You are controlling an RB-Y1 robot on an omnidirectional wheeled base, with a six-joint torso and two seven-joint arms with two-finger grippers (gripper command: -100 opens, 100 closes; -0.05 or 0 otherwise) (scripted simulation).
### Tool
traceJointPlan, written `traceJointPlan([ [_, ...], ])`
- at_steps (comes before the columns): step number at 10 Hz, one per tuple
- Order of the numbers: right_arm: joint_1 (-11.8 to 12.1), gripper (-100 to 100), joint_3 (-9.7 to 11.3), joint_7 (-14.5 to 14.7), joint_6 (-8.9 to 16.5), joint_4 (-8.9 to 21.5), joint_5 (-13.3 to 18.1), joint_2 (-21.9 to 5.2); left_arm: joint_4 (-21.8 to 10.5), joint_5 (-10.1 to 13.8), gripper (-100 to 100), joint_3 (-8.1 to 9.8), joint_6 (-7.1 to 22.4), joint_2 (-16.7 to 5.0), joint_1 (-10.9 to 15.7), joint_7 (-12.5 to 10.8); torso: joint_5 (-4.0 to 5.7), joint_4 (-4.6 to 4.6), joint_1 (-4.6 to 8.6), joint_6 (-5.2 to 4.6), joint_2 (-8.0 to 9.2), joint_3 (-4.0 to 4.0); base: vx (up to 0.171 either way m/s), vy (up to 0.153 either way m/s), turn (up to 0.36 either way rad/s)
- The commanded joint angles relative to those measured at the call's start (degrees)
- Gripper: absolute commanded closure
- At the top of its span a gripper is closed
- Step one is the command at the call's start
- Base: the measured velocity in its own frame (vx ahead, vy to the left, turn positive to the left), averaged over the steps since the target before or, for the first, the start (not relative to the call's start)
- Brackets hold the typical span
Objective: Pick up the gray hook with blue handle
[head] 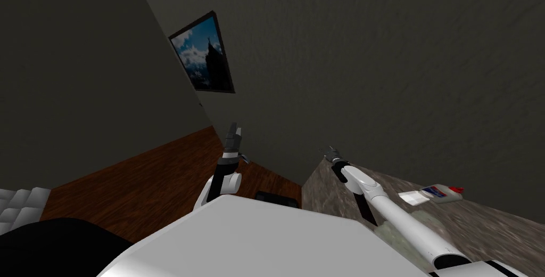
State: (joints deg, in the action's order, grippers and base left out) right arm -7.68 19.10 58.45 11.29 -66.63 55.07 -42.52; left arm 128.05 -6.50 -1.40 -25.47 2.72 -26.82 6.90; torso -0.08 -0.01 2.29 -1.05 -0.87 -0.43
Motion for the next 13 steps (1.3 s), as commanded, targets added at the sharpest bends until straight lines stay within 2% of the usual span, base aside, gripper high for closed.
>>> traceJointPlan([
  [1, 0.05, -100, 0.72, 0.27, 0.93, 0.57, -0.99, -0.53, 0.00, 0.00, 0, 0.00, 0.00, 0.00, 0.00, 0.00, 0.00, 0.00, 0.00, 0.00, 0.00, 0.00, 0.000, 0.000, 0.000],
  [4, 0.05, -100, 0.72, 0.27, 0.93, 0.57, -0.99, -0.53, 0.00, 0.00, 0, 0.00, 0.00, 0.00, -0.01, 0.00, 0.00, 0.02, 0.02, 0.00, -0.14, -0.08, 0.007, -0.001, -0.024],
  [6, -0.86, -100, 0.41, 0.81, 0.24, 0.00, -1.59, -3.11, 0.00, 0.00, 0, -0.01, 0.00, 0.01, -0.01, 0.00, -0.06, 0.02, -0.32, 0.04, -0.16, -0.08, 0.023, 0.141, 0.020],
  [7, -0.34, -100, 1.43, 1.02, 1.36, -1.00, -2.75, -3.17, 0.00, 0.00, 0, -0.01, 0.00, 0.01, -0.01, 0.00, -0.13, 0.03, -0.60, 0.04, -0.18, -0.10, 0.008, 0.080, -0.011],
  [8, -0.38, 100, 1.51, 1.14, 1.46, -1.12, -2.92, -3.32, 0.00, 0.00, 0, -0.01, 0.00, 0.01, 0.00, 0.00, -0.09, 0.03, -0.35, 0.03, -0.14, -0.08, -0.001, 0.016, -0.003],
  [12, -0.11, 100, 1.78, 1.26, 1.31, -1.06, -2.84, -3.15, 0.00, 0.00, 0, 0.00, 0.00, 0.00, 0.00, 0.00, -0.11, -0.14, 0.04, 0.05, -0.20, -0.03, -0.002, 0.003, -0.002],
  [13, -0.12, 0, 1.78, 1.27, 1.32, -1.07, -2.83, -3.16, 0.00, 0.00, 0, 0.00, 0.00, 0.00, 0.00, 0.00, -0.10, -0.13, 0.07, 0.05, -0.22, -0.04, 0.000, 0.000, 0.000],
])
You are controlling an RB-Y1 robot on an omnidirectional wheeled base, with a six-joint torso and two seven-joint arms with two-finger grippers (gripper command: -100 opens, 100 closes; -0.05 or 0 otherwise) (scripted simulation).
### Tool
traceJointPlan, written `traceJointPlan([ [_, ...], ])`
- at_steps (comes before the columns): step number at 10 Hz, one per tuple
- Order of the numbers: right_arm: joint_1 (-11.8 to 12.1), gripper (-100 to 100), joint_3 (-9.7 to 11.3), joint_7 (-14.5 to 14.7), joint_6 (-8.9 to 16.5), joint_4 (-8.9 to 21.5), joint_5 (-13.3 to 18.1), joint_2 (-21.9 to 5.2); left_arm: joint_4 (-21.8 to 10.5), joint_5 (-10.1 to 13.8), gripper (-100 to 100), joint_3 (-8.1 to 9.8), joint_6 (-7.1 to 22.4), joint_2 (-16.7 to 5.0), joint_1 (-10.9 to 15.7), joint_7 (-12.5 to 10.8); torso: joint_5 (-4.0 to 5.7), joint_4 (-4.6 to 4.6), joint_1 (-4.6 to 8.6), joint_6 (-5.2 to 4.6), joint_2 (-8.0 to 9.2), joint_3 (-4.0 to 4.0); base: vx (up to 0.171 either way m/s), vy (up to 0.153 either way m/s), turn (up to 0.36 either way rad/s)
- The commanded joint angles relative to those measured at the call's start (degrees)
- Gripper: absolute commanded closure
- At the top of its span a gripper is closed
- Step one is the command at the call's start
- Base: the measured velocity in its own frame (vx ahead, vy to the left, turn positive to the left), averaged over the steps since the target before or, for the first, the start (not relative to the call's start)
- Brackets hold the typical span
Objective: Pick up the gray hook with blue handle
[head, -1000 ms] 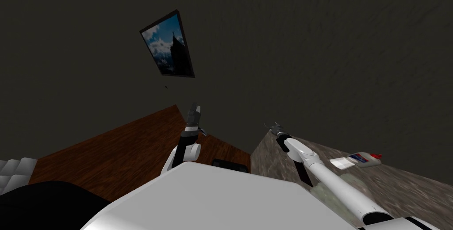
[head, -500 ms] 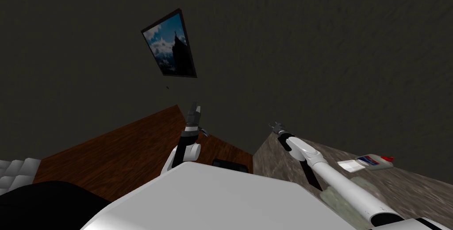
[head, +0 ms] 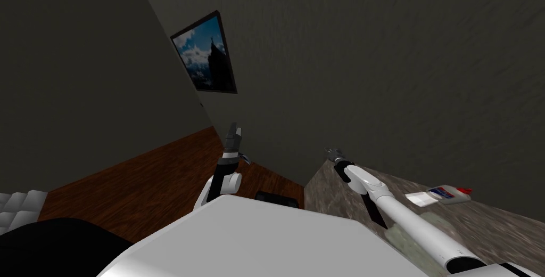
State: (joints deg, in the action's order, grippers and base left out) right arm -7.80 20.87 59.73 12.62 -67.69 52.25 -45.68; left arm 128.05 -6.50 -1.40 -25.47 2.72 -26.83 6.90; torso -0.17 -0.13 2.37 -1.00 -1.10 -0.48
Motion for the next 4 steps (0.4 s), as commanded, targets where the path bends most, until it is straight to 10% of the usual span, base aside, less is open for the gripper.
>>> traceJointPlan([
  [1, -0.21, 100, -1.20, -0.77, -0.69, 1.37, 1.58, 1.48, 0.00, 0.00, 0, 0.00, 0.00, 0.00, 0.00, 0.00, 0.00, 0.00, 0.00, 0.00, 0.00, 0.00, -0.004, -0.083, -0.006],
  [3, 0.11, 100, -0.78, -0.61, -0.27, 0.83, 1.17, 1.54, 0.00, 0.00, 0, 0.01, 0.00, -0.01, 0.00, 0.00, 0.14, 0.03, 0.59, -0.10, 0.01, -0.01, -0.004, -0.108, 0.000],
  [4, 0.17, 0, -0.81, -0.67, -0.24, 0.87, 1.23, 1.59, 0.00, 0.00, 0, 0.01, 0.00, -0.01, 0.00, 0.00, 0.12, 0.03, 0.40, -0.07, -0.01, -0.02, -0.001, -0.012, -0.001],
])
